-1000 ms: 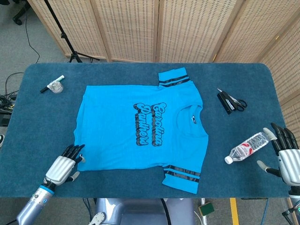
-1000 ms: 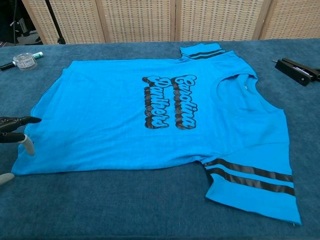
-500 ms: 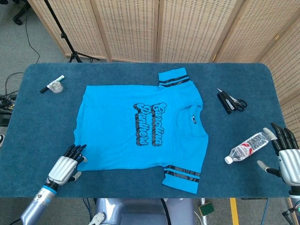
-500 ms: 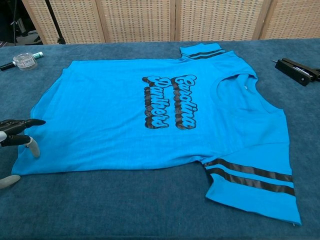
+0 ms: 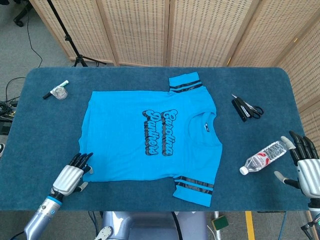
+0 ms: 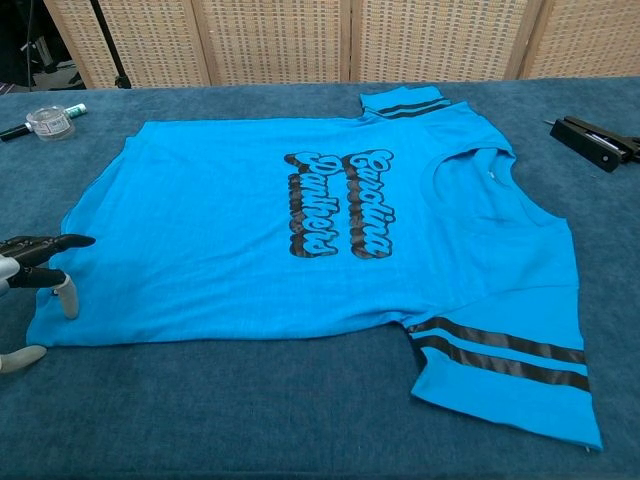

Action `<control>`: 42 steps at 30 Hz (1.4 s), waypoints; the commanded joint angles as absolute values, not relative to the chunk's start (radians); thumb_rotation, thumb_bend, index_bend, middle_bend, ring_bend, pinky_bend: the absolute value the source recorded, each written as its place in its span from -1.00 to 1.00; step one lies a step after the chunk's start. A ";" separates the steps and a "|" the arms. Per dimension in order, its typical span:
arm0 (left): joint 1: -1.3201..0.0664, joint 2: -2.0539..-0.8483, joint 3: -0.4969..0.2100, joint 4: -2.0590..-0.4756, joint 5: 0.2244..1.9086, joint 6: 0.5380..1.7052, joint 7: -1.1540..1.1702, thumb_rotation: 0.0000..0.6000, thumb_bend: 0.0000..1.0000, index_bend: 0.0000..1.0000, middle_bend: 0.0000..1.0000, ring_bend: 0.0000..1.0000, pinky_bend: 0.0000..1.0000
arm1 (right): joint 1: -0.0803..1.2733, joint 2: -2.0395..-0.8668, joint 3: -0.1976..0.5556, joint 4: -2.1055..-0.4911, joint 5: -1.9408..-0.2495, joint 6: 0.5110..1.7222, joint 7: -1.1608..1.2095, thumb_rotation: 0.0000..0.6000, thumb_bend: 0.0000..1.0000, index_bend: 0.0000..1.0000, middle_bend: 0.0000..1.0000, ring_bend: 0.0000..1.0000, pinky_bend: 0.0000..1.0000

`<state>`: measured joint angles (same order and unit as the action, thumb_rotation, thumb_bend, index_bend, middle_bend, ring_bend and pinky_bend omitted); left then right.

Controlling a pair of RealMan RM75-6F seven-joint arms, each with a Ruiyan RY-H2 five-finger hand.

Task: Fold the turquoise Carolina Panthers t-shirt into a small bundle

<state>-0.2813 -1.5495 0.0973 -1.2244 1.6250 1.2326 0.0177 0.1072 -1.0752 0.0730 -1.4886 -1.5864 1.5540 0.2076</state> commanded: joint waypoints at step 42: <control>-0.392 -1.386 0.018 -1.499 1.562 1.154 0.125 1.00 -0.07 0.59 -1.00 -1.00 -1.00 | 0.168 -1.154 -0.036 -1.246 -1.814 1.542 0.278 1.00 -1.00 -0.68 -1.00 -1.00 -1.00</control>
